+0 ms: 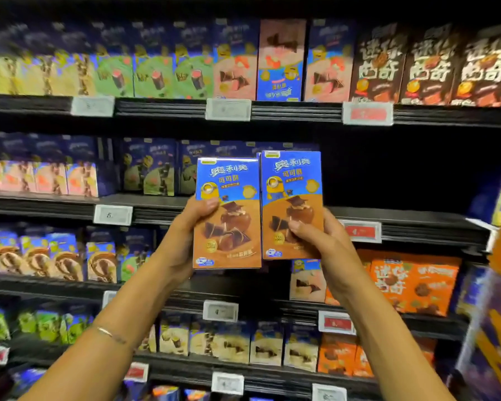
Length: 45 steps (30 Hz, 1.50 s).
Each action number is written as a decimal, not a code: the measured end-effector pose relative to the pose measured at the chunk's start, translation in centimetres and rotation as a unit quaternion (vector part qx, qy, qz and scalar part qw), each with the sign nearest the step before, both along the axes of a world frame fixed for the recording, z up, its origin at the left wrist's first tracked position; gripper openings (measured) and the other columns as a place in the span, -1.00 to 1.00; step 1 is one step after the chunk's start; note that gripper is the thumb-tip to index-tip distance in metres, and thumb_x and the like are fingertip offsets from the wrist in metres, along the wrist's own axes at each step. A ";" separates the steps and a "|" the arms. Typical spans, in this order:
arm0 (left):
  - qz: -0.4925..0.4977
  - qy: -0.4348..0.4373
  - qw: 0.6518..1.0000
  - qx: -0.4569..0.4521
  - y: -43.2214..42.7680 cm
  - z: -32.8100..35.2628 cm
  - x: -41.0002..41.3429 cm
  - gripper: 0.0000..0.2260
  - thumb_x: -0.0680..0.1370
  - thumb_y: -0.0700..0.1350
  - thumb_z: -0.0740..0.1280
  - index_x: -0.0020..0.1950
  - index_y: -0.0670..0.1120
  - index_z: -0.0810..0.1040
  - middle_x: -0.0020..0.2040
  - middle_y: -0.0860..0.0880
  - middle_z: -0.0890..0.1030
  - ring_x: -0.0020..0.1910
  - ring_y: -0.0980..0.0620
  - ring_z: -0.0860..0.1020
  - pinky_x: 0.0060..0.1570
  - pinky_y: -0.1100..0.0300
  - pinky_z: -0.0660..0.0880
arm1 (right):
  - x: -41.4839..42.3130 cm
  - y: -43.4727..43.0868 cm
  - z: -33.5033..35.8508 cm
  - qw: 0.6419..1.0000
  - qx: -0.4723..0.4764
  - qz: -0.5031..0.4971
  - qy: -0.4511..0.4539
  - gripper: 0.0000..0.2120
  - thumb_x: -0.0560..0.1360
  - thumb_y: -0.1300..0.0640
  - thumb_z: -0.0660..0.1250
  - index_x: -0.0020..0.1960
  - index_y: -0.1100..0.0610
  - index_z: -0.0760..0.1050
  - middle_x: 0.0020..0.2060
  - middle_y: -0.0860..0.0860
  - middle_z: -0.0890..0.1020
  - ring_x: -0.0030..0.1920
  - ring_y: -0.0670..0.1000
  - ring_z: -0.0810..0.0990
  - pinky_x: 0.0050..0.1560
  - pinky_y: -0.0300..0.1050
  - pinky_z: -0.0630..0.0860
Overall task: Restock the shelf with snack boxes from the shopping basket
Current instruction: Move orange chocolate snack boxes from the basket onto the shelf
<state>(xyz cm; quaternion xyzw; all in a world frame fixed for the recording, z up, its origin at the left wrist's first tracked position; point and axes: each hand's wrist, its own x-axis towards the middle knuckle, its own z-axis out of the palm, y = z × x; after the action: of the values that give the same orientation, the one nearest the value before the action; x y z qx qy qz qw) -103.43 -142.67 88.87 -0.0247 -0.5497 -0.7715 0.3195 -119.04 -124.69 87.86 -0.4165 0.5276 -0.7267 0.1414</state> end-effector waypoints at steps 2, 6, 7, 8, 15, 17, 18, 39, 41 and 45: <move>0.003 0.002 1.000 -0.006 -1.9 0.4 0.3 -0.55 0.42 0.01 0.46 0.26 -0.15 0.63 0.10 -0.18 0.75 -0.03 -0.15 0.76 -0.10 0.01 0.69 | -0.1 -1.6 0.7 1.000 0.002 0.007 0.004 -0.39 0.25 -0.12 0.55 0.23 0.08 0.54 0.03 0.03 0.74 0.01 0.05 0.74 -0.09 -0.16 0.64; 0.009 -0.001 0.999 -0.039 -4.9 1.8 0.8 -0.40 0.34 0.04 0.59 0.32 -0.17 0.60 0.13 -0.18 0.74 0.00 -0.16 0.75 -0.05 -0.04 0.69 | 0.1 -5.4 1.7 1.000 -0.008 0.009 0.003 -0.42 0.27 -0.03 0.55 0.24 0.08 0.51 -0.01 0.00 0.74 -0.04 0.03 0.74 -0.13 -0.17 0.63; 0.009 0.004 0.999 -0.045 -5.6 2.2 0.8 -0.37 0.28 0.07 0.65 0.28 -0.15 0.64 0.12 -0.18 0.74 0.00 -0.16 0.75 -0.04 -0.04 0.68 | 0.1 -6.3 1.9 1.000 -0.015 0.005 0.005 -0.41 0.26 -0.02 0.55 0.24 0.09 0.50 -0.03 0.00 0.74 -0.05 0.01 0.74 -0.13 -0.18 0.62; 0.005 0.012 0.999 -0.049 -6.2 2.5 0.8 -0.37 0.24 0.10 0.68 0.23 -0.12 0.69 0.11 -0.17 0.75 0.00 -0.15 0.75 -0.04 -0.03 0.68 | 0.0 -7.1 2.0 1.000 -0.019 -0.001 0.009 -0.40 0.27 -0.01 0.55 0.25 0.10 0.48 -0.03 0.00 0.74 -0.05 0.01 0.74 -0.13 -0.18 0.63; 0.020 0.047 0.997 -0.052 -8.8 3.8 0.4 -0.70 0.42 0.06 0.43 0.06 -0.03 0.79 0.07 -0.12 0.77 -0.01 -0.10 0.76 -0.03 -0.01 0.69 | -1.4 -10.2 2.6 0.998 -0.024 -0.056 0.020 -0.36 0.32 0.00 0.54 0.35 0.10 0.44 0.12 0.06 0.70 0.10 0.09 0.70 0.18 0.11 0.62; 0.031 0.055 0.997 -0.049 -9.2 3.8 0.5 -0.73 0.44 0.04 0.42 0.05 -0.02 0.79 0.06 -0.12 0.77 -0.03 -0.09 0.76 -0.05 0.00 0.69 | -2.1 -10.5 2.7 0.997 -0.013 -0.069 0.032 -0.36 0.33 0.00 0.53 0.36 0.09 0.43 0.14 0.04 0.69 0.11 0.06 0.70 0.16 0.08 0.63; 0.036 0.059 0.997 -0.047 -9.4 3.8 0.6 -0.75 0.48 0.02 0.40 0.05 -0.02 0.79 0.06 -0.11 0.77 -0.03 -0.09 0.76 -0.06 0.00 0.69 | -2.4 -10.6 2.8 0.996 -0.011 -0.076 0.035 -0.36 0.34 0.01 0.53 0.36 0.09 0.43 0.14 0.03 0.69 0.11 0.05 0.70 0.15 0.05 0.64; 0.070 0.059 0.995 -0.038 -12.1 4.4 2.2 -0.67 0.52 0.03 0.33 0.23 -0.07 0.63 0.08 -0.10 0.76 -0.02 -0.09 0.76 -0.10 -0.03 0.70 | -5.3 -12.6 2.8 0.976 0.081 -0.146 0.136 -0.48 0.48 -0.05 0.49 0.32 -0.08 0.31 0.10 -0.16 0.61 -0.03 -0.29 0.66 -0.24 -0.38 0.57; 0.064 0.058 0.996 -0.037 -12.1 4.3 2.3 -0.68 0.52 0.02 0.33 0.22 -0.06 0.64 0.08 -0.10 0.76 -0.02 -0.09 0.76 -0.10 -0.02 0.70 | -5.3 -12.6 2.8 0.974 0.091 -0.151 0.142 -0.49 0.49 -0.07 0.48 0.31 -0.07 0.29 0.07 -0.19 0.60 -0.05 -0.32 0.65 -0.25 -0.39 0.55; 0.052 0.056 0.997 -0.033 -12.2 4.0 2.3 -0.72 0.53 0.01 0.33 0.15 -0.04 0.71 0.09 -0.12 0.76 -0.01 -0.11 0.76 -0.09 -0.04 0.70 | -5.2 -12.5 2.7 0.974 0.095 -0.155 0.138 -0.52 0.50 -0.06 0.47 0.28 -0.03 0.29 0.04 -0.19 0.59 -0.10 -0.35 0.64 -0.31 -0.45 0.52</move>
<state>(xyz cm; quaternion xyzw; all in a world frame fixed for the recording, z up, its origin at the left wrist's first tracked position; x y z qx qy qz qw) -101.13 -154.86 92.88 -0.0502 -0.5567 -0.7327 0.3883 -124.28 -137.24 90.59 -0.4108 0.6666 -0.6220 -0.0086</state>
